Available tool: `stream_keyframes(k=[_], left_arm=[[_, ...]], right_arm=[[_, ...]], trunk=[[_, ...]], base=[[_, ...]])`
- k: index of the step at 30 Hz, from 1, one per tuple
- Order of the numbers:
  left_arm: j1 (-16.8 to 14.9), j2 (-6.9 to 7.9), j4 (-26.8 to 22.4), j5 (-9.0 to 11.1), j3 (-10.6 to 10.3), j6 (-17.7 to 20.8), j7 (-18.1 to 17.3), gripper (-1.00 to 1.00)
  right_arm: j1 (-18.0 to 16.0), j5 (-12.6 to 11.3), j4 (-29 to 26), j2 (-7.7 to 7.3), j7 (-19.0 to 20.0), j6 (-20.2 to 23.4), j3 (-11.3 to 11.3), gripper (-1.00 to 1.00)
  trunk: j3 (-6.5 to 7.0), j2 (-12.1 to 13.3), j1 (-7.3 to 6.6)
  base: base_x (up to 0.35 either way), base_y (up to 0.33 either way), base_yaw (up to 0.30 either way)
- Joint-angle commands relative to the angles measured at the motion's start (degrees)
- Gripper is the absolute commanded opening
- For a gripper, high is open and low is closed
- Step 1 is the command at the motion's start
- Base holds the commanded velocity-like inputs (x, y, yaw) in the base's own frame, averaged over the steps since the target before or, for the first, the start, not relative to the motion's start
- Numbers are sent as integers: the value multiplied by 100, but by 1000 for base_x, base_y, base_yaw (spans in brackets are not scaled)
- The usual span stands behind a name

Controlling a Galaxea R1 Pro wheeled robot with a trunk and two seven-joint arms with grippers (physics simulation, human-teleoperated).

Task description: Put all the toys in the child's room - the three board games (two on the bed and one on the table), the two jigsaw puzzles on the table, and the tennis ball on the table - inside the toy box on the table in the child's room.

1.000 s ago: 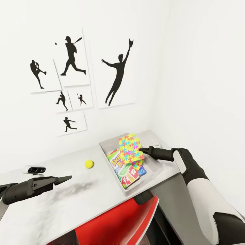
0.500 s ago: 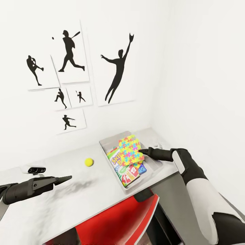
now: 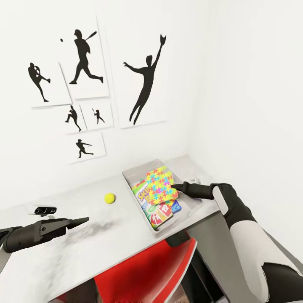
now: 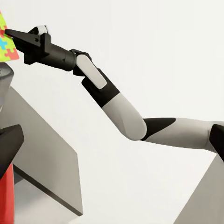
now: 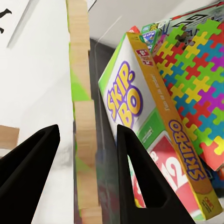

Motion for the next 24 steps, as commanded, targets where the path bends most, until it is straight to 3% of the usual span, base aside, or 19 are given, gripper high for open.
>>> stream_keyframes(k=[1, 16, 17, 24], left_arm=[[-4, 3, -2, -1, -2, 61, -20, 100], [-4, 6, -2, -1, -2, 61, -20, 100], [-4, 7, -2, -1, -2, 61, -20, 100], [-4, 8, -2, -1, -2, 61, -20, 100]], right_arm=[[-6, 9, -6, -6, 23, 20, -13, -100], [-5, 6, -19, -42, 15, -19, -22, -100], [-6, 4, -19, -46, 15, -19, -22, 100], [-6, 1, -19, -66, 15, -20, -22, 100]], trunk=[[-17, -12, 3], [-30, -12, 3], [-30, -12, 3], [-30, -12, 3]], base=[[0, 0, 0], [0, 0, 0], [0, 0, 0], [0, 0, 0]])
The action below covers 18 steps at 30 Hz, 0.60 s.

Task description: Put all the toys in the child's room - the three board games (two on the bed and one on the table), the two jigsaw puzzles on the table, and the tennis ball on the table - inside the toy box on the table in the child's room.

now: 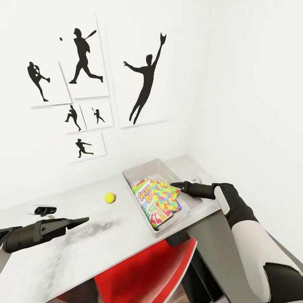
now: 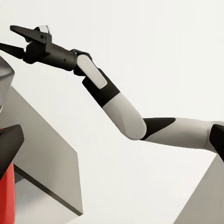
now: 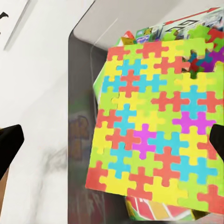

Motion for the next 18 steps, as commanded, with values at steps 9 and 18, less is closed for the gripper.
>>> stream_keyframes(k=[9, 18], left_arm=[[-4, -4, -2, -1, -1, 61, -20, 100], [-4, -5, -2, -1, -3, 61, -20, 100]], right_arm=[[-11, 6, -1, -8, 20, 28, -13, 100], [-6, -1, -9, -9, 20, 20, -20, 100]], trunk=[[-12, -12, 3], [-12, -12, 3]], base=[[0, 0, 0], [0, 0, 0]])
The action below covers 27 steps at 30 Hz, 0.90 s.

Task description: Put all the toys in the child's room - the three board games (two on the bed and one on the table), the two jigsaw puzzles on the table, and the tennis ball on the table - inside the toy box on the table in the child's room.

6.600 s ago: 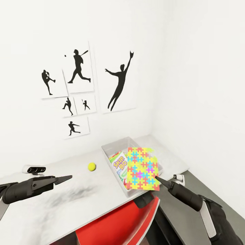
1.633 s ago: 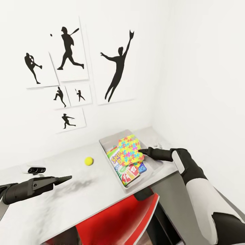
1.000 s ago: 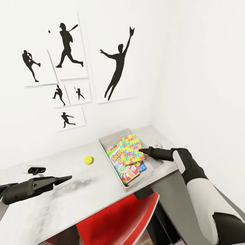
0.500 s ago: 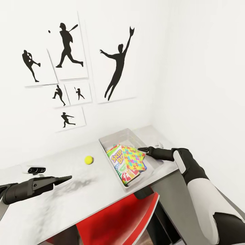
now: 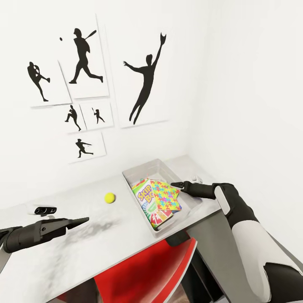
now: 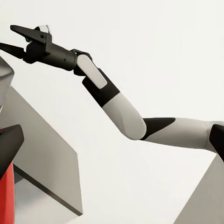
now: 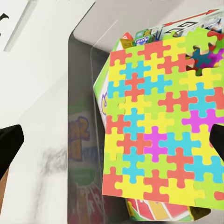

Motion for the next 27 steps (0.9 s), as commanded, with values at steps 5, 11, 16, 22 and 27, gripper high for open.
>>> stream_keyframes(k=[5, 11, 16, 22, 27], left_arm=[[-4, 2, -2, -1, -2, 61, -20, 100], [-4, 2, -2, -1, -1, 61, -20, 100], [-4, 2, -2, -1, 0, 61, -20, 100], [-4, 2, -2, -1, -1, 61, -20, 100], [-4, 2, -2, -1, -1, 61, -20, 100]], right_arm=[[-2, 5, -1, 0, 20, 23, -15, 100], [2, -1, -1, -4, 25, 20, -40, 100], [5, -2, -1, -6, 22, 20, -50, 100], [8, -3, -1, -7, 21, 19, -66, 100], [11, -4, -1, -7, 20, 15, -72, 100]], trunk=[[-12, -12, 3], [-12, -12, 3], [-12, -12, 3], [-7, -12, 3], [18, -12, 3]], base=[[0, 0, 0], [-30, 16, 0], [-146, 108, 0], [-216, 156, 0], [-245, 160, 31]])
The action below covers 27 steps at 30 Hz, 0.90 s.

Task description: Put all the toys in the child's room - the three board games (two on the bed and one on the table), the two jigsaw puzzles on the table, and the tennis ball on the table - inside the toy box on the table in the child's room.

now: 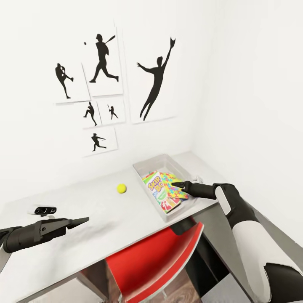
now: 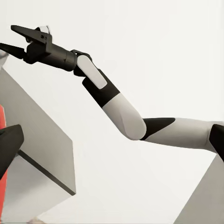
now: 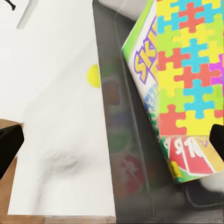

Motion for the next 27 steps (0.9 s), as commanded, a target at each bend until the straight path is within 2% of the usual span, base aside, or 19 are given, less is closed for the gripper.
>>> stream_keyframes(k=[1, 9, 18, 27], left_arm=[[-5, 2, 0, -3, -2, 61, -22, 100], [-5, 2, 0, -3, -5, 61, -22, 100], [-5, 2, 0, -3, -2, 61, -22, 100], [-5, 2, 0, -3, -2, 61, -22, 100]], right_arm=[[-5, 8, -1, 2, 21, 29, -14, 100], [-4, 8, -9, 3, 20, 26, -16, 100], [-7, 8, -10, -1, 20, 26, -17, 100], [7, -4, -150, -13, 31, 33, -23, 100]], trunk=[[-5, -12, 1], [57, -12, 1], [119, -12, 1], [130, -12, 1]], base=[[-254, 133, 73], [-187, 54, 136], [-31, 6, 187], [-3, 1, 43]])
